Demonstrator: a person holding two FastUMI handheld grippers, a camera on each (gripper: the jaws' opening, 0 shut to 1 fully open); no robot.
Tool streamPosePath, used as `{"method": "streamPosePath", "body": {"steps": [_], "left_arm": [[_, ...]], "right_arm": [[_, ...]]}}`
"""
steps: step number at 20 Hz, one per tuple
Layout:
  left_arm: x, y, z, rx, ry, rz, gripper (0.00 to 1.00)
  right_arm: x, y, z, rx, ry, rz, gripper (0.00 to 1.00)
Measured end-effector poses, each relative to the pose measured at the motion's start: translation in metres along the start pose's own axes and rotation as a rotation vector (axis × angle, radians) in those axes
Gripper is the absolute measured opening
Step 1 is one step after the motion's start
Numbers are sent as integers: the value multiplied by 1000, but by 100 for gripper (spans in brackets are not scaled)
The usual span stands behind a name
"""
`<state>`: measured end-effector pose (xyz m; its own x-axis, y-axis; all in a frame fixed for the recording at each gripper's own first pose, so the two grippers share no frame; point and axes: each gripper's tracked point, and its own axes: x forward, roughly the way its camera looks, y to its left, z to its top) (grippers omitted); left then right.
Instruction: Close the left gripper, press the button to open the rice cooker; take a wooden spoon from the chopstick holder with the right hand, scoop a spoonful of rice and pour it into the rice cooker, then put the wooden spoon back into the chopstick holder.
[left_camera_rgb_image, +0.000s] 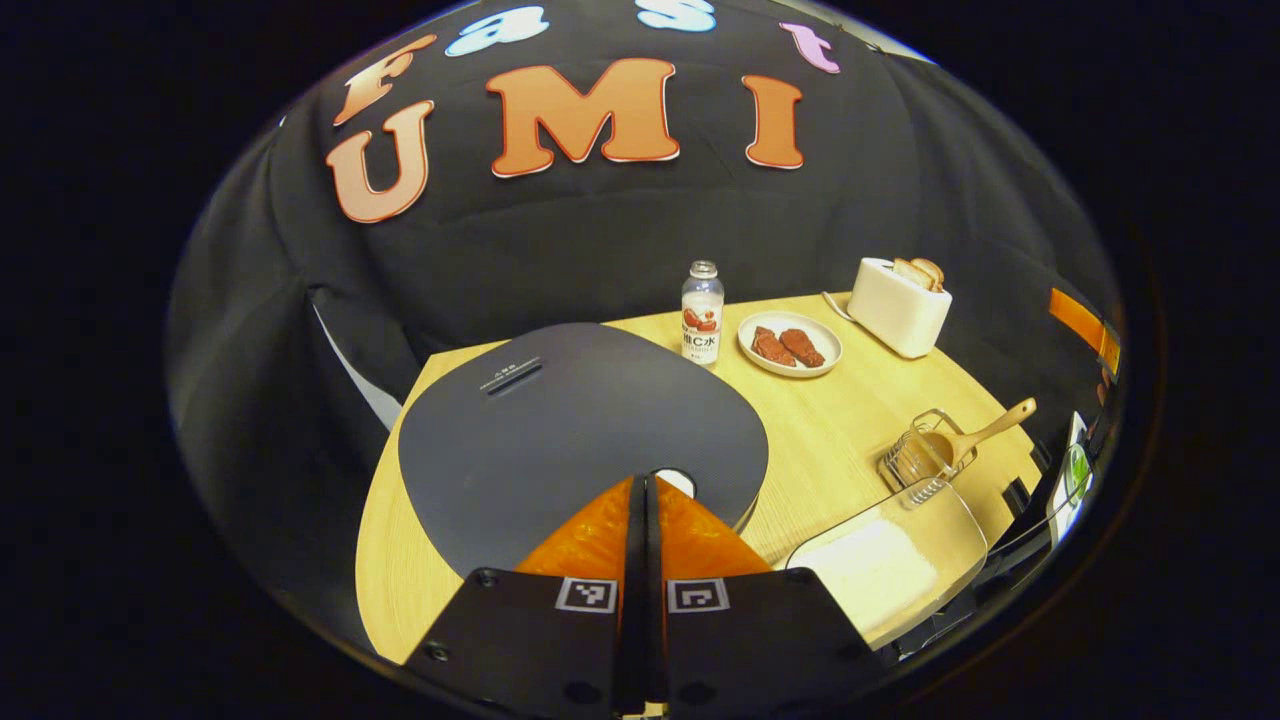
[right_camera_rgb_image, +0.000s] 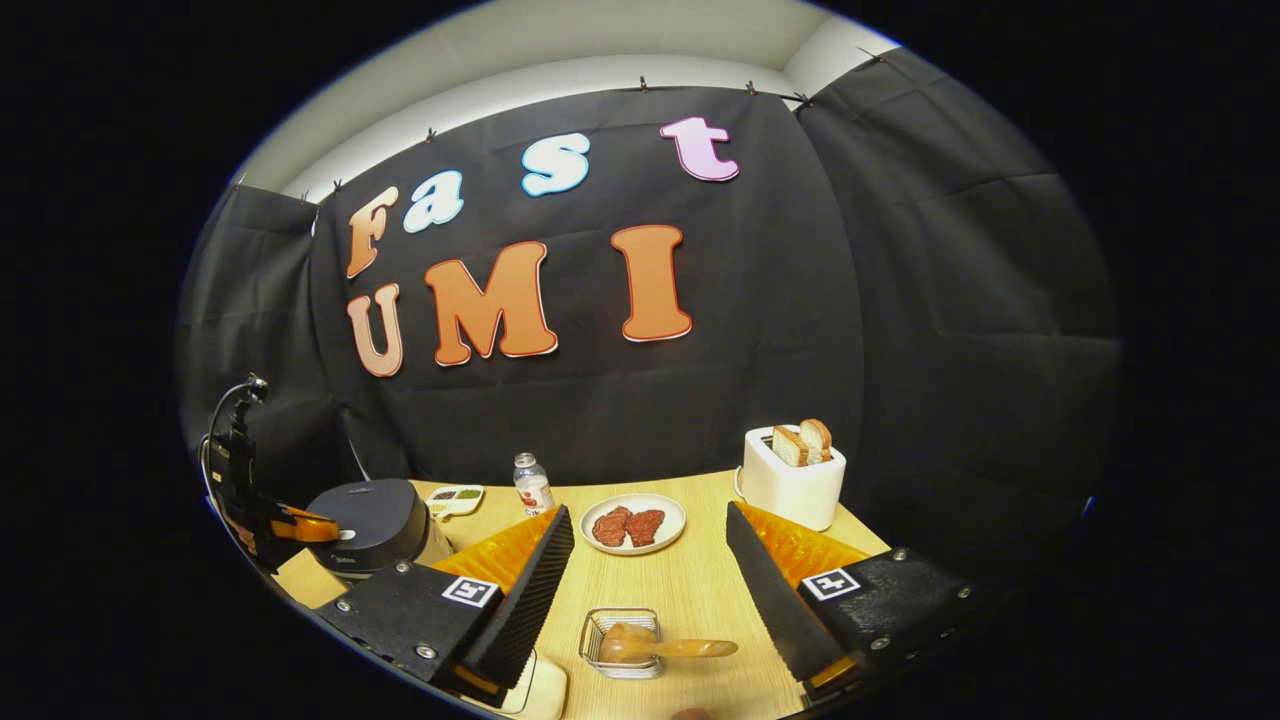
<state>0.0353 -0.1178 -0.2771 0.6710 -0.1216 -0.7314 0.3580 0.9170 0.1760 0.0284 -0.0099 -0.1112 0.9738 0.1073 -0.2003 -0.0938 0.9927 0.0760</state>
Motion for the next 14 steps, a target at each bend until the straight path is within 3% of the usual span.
{"method": "streamPosePath", "body": {"steps": [3, 4, 7, 9, 11, 14], "left_arm": [[-6, 4, 8, 37, -15, 36, 5], [-13, 8, 17, 1, -45, 68, 5], [-55, 39, 80, -27, -280, 190, 4], [-99, 53, 119, -56, -417, 224, 4], [-147, 57, 134, -95, -511, 225, 5], [-184, 85, 137, -112, -592, 319, 4]], "right_arm": [[0, 1, -4, 1, 18, 5, 95], [-4, 1, 0, 2, 10, 7, 95], [-13, -3, 13, -12, -25, -5, 95], [-21, -7, 21, -23, -48, -14, 95], [-29, -11, 27, -26, -76, -27, 95], [-38, -19, 30, -15, -111, -55, 95]]}}
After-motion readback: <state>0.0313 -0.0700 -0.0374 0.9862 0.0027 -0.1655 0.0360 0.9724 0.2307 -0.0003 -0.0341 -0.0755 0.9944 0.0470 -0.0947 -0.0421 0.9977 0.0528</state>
